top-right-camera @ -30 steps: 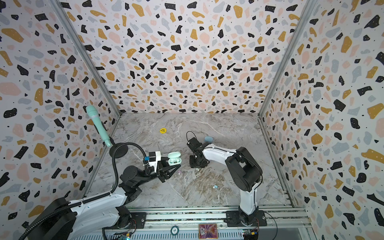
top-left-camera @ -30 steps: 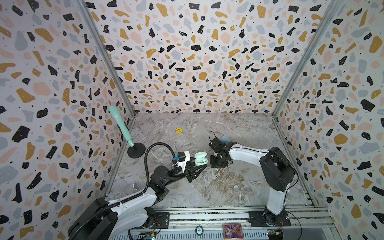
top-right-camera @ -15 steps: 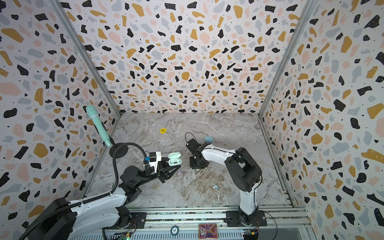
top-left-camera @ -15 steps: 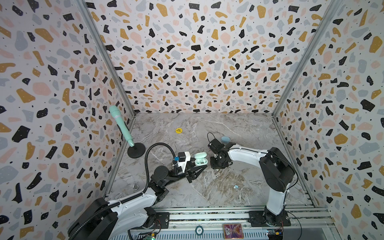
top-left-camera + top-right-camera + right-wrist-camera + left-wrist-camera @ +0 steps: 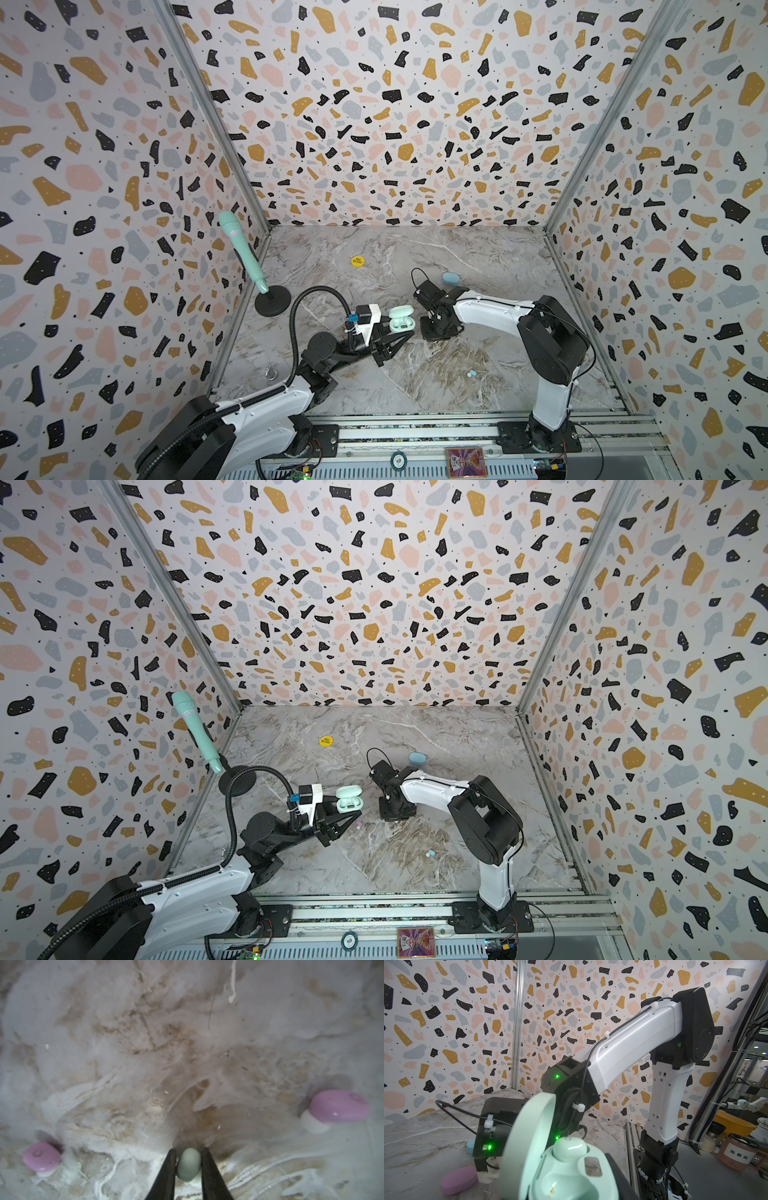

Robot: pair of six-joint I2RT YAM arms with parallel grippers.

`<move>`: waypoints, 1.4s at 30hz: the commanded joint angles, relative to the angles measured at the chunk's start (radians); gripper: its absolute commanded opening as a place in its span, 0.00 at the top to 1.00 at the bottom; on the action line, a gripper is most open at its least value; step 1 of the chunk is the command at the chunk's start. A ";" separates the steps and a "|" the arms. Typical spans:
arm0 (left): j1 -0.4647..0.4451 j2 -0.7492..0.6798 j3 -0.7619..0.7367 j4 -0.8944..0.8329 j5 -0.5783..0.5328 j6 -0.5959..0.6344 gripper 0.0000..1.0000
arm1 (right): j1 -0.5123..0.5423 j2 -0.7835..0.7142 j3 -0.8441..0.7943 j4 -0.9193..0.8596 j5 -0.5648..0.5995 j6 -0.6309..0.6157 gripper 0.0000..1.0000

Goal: Insert the wireless bluetooth earbuds into the charging case
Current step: 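Lower the right gripper around the second mint earbud and close it, then carry the mint earbud with the right gripper to the case in the left gripper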

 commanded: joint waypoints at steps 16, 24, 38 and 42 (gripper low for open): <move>0.007 -0.010 0.001 0.056 0.016 0.006 0.86 | 0.002 -0.082 -0.009 0.001 0.028 -0.008 0.88; 0.007 0.009 0.020 0.061 0.022 0.004 0.86 | -0.042 -0.275 -0.058 0.005 -0.042 -0.006 0.88; 0.007 0.062 0.067 0.080 0.045 0.006 0.86 | -0.126 -0.668 -0.052 0.031 -0.391 -0.044 0.88; 0.007 0.071 0.073 0.079 0.050 0.008 0.86 | -0.117 -0.724 -0.021 0.065 -0.492 -0.034 0.87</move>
